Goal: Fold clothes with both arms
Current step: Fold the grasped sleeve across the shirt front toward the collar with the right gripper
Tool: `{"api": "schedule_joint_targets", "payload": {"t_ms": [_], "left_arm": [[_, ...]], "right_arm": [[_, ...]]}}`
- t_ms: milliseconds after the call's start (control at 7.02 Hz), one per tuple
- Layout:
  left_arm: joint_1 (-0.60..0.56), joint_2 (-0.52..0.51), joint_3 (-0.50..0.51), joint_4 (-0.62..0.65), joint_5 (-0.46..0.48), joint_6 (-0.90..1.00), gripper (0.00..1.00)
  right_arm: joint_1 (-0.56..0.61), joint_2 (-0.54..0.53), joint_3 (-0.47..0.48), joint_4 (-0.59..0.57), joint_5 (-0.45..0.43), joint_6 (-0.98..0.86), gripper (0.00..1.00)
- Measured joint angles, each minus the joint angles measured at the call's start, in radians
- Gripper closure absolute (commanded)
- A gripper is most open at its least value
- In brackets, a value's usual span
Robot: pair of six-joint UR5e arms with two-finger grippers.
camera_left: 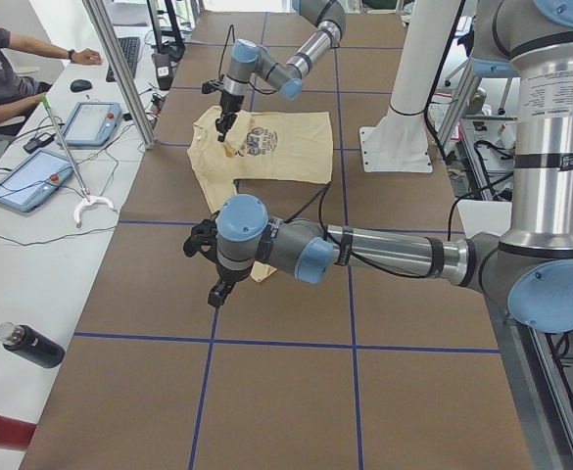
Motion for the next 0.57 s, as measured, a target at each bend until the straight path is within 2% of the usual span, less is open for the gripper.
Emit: {"api": "schedule_joint_targets", "payload": {"t_ms": [285, 427, 570], "left_arm": [[0.01, 0.0, 0.015, -0.028, -0.028, -0.031, 0.0], [0.032, 0.0, 0.022, -0.048, -0.063, -0.105, 0.0], [0.068, 0.003, 0.027, -0.083, -0.088, -0.174, 0.01]], "right_arm": [[-0.003, 0.058, -0.068, 0.026, -0.017, 0.059, 0.0], [-0.003, 0.076, -0.06, 0.021, -0.018, 0.119, 0.0], [0.001, 0.058, 0.012, -0.031, -0.005, 0.18, 0.01]]}}
